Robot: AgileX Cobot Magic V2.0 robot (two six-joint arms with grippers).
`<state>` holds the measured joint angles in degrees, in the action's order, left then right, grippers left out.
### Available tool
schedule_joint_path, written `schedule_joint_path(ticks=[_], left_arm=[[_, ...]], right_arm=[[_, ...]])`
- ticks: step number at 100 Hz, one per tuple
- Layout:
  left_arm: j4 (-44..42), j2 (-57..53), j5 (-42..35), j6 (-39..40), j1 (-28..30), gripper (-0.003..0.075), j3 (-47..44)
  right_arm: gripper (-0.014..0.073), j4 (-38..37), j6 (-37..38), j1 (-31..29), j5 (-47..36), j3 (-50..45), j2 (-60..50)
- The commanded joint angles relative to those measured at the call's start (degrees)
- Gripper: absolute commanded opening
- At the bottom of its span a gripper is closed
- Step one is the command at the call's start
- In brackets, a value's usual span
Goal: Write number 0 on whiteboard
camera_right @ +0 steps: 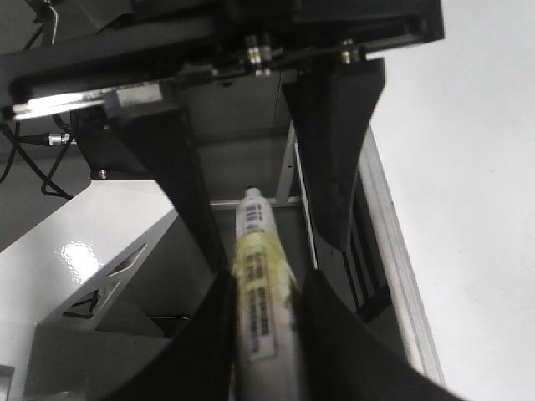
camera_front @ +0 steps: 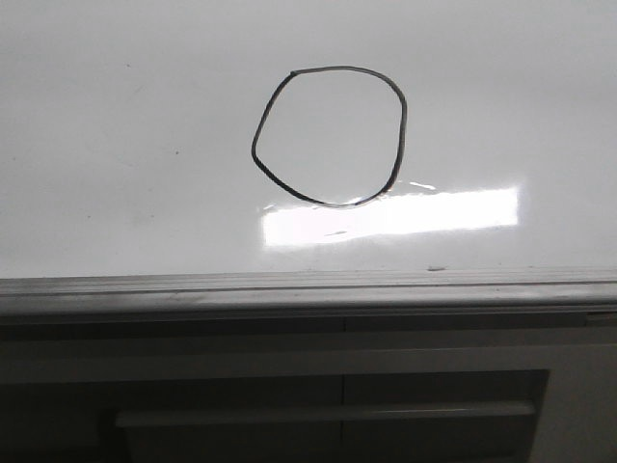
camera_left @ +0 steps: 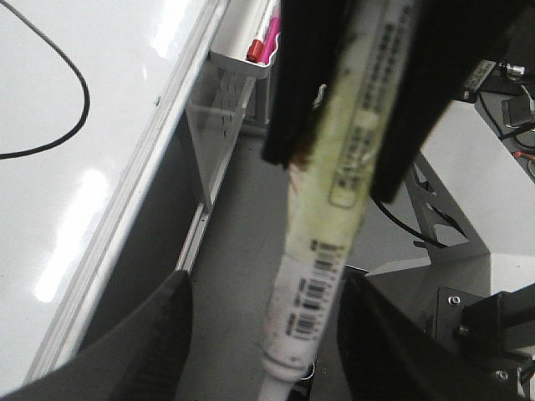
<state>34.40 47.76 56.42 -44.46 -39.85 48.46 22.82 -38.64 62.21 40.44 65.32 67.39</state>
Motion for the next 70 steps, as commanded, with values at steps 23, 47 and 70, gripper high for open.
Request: schedule_joint_path(ticks=[23,47,70], left_arm=[[3.0,2.4,-5.6,-0.1,0.1,0.0073,2.1],[3.0,2.6,-7.1,-0.2,0.1,-0.002,2.1],[4.7,2.6,-8.7,-0.1,0.1,-0.002,2.1]], right_arm=[[-0.0048,1.4,-0.9,0.0,-1.7,1.6,-1.1],[-0.0038,1.4,-0.9,0.0,-2.5,1.6,-1.1],[0.0449,-0.7,-0.9,-1.1,-5.7,1.6,-1.2]])
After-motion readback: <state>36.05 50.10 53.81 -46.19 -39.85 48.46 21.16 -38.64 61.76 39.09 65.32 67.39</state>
